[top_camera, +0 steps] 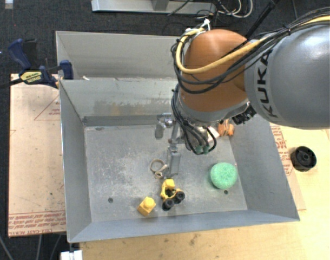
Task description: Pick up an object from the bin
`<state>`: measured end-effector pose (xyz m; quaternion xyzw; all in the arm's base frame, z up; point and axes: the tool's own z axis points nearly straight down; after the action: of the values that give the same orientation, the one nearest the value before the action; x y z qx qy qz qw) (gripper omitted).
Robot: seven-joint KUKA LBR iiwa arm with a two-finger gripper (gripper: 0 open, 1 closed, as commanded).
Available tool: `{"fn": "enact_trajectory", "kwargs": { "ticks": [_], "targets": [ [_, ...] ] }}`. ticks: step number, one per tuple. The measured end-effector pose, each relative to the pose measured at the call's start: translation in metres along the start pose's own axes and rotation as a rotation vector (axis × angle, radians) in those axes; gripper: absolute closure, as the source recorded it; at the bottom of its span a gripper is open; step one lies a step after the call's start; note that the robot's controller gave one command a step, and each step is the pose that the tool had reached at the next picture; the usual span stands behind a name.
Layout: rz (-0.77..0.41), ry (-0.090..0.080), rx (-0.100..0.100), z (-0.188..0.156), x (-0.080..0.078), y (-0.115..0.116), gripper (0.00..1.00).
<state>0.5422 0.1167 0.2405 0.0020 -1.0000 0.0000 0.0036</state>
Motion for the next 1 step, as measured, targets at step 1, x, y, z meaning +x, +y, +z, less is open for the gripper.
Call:
{"fn": "enact_trajectory", "kwargs": {
  "ticks": [1],
  "targets": [
    [0.001,-0.002,-0.001,-0.0019,-0.0001,-0.0002,0.00]
  ]
}}
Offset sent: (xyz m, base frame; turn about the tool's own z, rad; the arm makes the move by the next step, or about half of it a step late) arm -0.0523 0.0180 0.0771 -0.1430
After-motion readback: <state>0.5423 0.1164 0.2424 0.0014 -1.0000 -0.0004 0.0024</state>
